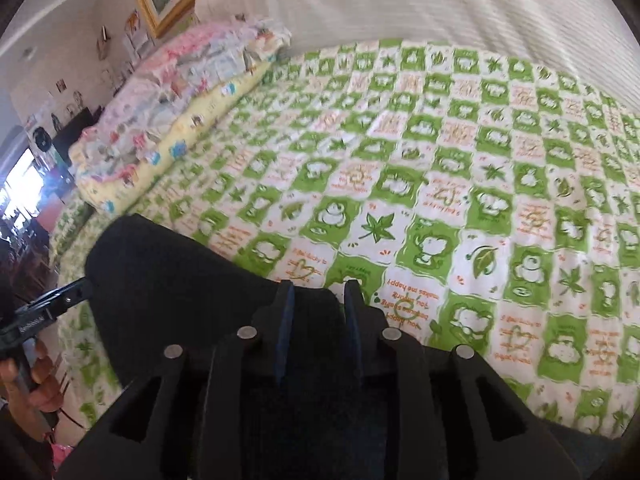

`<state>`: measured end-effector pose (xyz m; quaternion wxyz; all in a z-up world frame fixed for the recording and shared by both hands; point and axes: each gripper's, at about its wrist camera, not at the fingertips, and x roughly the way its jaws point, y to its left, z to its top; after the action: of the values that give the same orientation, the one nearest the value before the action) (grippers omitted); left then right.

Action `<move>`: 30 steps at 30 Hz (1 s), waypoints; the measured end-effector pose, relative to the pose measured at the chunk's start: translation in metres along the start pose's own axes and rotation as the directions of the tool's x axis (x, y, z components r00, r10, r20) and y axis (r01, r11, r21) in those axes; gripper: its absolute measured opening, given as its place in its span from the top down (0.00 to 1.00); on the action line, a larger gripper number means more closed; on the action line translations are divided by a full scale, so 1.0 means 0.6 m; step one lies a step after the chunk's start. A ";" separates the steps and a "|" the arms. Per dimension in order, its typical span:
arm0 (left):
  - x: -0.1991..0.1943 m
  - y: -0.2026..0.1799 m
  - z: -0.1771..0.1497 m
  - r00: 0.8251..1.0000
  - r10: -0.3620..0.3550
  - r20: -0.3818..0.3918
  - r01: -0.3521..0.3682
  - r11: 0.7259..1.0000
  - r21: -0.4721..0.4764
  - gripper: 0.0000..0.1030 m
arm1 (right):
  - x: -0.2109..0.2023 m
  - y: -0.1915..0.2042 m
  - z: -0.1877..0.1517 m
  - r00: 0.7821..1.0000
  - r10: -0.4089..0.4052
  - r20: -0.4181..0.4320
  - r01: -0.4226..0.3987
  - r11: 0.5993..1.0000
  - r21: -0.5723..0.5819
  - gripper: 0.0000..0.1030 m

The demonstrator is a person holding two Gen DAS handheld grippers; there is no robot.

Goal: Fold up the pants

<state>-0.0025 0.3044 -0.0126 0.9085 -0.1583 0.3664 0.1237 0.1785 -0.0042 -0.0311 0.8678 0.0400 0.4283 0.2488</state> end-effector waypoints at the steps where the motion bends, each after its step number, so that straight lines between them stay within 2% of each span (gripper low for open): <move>1: -0.010 -0.002 0.001 1.000 0.001 0.007 -0.001 1.000 -0.006 0.60 | -0.021 0.000 -0.002 1.000 0.012 0.019 -0.012 1.000 0.004 0.74; 4: -0.040 -0.008 0.004 0.999 -0.004 0.037 0.005 1.000 -0.019 0.60 | -0.069 -0.002 -0.016 0.999 0.022 0.047 -0.023 1.000 0.017 0.73; 6: -0.054 -0.023 0.008 0.998 -0.034 0.049 0.034 0.999 -0.013 0.60 | -0.099 -0.009 -0.030 0.998 0.021 0.058 -0.022 0.999 0.032 0.73; 11: -0.056 -0.097 0.008 0.993 -0.117 0.010 0.116 0.991 0.062 0.55 | -0.168 -0.045 -0.074 0.997 0.005 0.080 -0.013 0.994 0.108 0.73; 16: -0.038 -0.184 -0.004 0.983 -0.179 -0.043 0.183 0.972 0.149 0.53 | -0.246 -0.093 -0.133 0.992 -0.050 0.112 0.027 0.979 0.202 0.73; 22: -0.028 -0.308 -0.029 0.956 -0.269 -0.116 0.291 0.917 0.272 0.51 | -0.336 -0.162 -0.208 0.980 -0.161 0.117 0.119 0.945 0.306 0.65; 30: -0.014 -0.479 -0.062 0.911 -0.339 -0.236 0.410 0.803 0.432 0.48 | -0.420 -0.238 -0.270 0.954 -0.266 0.135 0.191 0.893 0.408 0.65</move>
<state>0.0663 0.0251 0.0245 0.8961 -0.0104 0.4125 -0.1633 -0.0168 -0.2695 0.0088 0.9020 0.1846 0.3872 0.0492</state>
